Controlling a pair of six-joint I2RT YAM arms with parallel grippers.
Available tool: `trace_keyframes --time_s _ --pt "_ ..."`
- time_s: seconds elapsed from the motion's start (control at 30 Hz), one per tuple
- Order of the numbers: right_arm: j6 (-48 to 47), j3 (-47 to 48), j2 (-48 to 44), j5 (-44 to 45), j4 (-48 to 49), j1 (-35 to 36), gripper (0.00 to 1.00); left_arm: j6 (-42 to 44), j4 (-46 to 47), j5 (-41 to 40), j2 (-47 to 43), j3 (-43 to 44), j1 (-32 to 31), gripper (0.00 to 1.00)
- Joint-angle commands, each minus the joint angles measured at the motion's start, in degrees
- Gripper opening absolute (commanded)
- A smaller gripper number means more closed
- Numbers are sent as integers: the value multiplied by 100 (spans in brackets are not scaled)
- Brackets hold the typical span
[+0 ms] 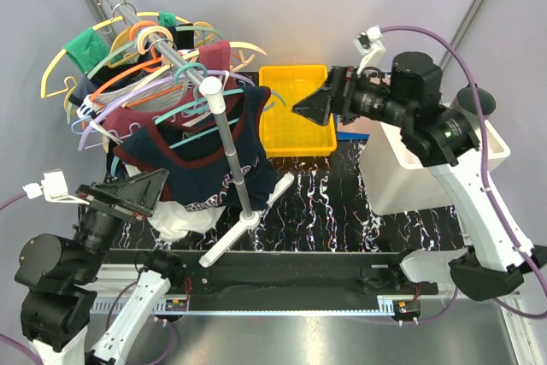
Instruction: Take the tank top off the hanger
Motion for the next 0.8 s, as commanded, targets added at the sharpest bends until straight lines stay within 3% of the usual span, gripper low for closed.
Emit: trace_keyframes --time_s 0.0,0.17,0.33,0.77 --pt "-1754 648 291 743 187 563 100 295 55 251 161 107 -31 99" --pt "-3400 544 406 964 747 1003 96 427 -68 383 267 89 -31 99" --pt "-4684 508 634 -98 1540 1091 84 629 -269 655 521 212 -31 99" --pt "-5380 1386 1733 -1488 2226 1144 73 902 -472 901 891 503 -31 97"
